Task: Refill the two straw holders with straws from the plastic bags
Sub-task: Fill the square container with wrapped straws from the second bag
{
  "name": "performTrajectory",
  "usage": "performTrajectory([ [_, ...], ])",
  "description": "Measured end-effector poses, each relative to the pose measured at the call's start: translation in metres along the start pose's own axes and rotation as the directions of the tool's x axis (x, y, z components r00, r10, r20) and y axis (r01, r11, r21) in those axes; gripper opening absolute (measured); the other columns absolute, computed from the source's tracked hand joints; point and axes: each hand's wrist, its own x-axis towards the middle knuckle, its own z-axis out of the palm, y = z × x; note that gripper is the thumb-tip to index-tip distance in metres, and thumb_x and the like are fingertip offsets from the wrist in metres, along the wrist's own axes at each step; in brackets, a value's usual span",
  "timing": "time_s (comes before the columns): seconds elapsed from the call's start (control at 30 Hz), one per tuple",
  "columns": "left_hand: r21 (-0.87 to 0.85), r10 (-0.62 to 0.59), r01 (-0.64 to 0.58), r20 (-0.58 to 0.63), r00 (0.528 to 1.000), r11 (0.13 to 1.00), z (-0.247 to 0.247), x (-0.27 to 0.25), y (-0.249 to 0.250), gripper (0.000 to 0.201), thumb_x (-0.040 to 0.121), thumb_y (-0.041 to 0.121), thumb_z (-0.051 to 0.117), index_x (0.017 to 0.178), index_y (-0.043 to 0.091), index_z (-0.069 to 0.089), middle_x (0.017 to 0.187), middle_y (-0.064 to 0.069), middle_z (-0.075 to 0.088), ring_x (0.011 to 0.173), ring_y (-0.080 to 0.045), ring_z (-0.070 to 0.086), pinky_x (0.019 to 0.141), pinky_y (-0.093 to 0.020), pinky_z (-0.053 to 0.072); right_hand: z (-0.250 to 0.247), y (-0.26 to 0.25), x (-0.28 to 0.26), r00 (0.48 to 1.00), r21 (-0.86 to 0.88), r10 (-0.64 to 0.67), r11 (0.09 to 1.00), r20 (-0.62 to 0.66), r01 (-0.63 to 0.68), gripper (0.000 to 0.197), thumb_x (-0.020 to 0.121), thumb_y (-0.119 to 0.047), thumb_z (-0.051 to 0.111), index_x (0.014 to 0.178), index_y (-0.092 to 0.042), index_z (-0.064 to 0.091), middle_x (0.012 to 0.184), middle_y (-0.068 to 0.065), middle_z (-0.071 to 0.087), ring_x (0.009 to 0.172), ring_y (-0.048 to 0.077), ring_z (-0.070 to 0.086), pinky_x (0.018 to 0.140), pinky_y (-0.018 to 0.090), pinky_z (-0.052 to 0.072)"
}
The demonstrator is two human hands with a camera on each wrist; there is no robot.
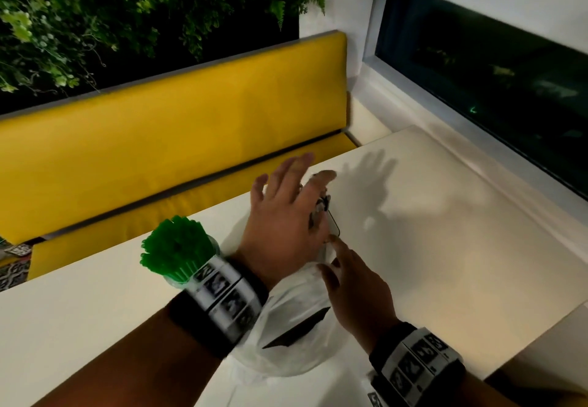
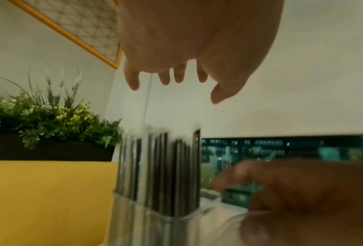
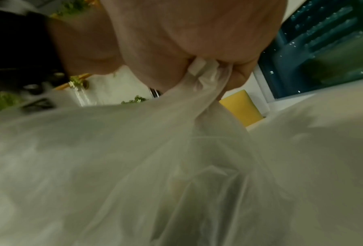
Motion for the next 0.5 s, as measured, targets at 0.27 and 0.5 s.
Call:
performTrajectory([
  [0.27, -0.223, -0.192, 0.426, 0.651, 0.735, 0.877, 0.045, -0.145, 0.024, 0.029, 0.099, 0.023, 0.044, 0.118, 0.035, 0.063, 0.123, 0.015, 0.062, 0.114, -0.003, 0.055, 0.107, -0.026, 0.042, 0.005, 0.012, -0.028, 0.988, 0.422, 0.060, 0.899, 0.143, -0.116, 0.025, 0.098, -0.041, 0.048, 0.123, -0.041, 0.049, 0.106, -0.013, 0.065, 0.095, 0.005, 0.062, 0.086, 0.034, 0.056],
  [0.5, 0.005, -0.176, 0.277, 0.783, 0.597, 0.961, 0.100, -0.177, 0.006, 0.070, 0.072, 0.066, 0.048, 0.136, 0.039, 0.044, 0.142, 0.012, 0.048, 0.138, -0.017, 0.038, 0.118, -0.043, 0.027, 0.014, 0.012, -0.063, 0.949, 0.549, 0.053, 0.805, 0.310, -0.224, 0.020, 0.094, -0.034, 0.059, 0.111, -0.045, 0.059, 0.105, -0.021, 0.065, 0.097, -0.001, 0.061, 0.086, 0.021, 0.051],
])
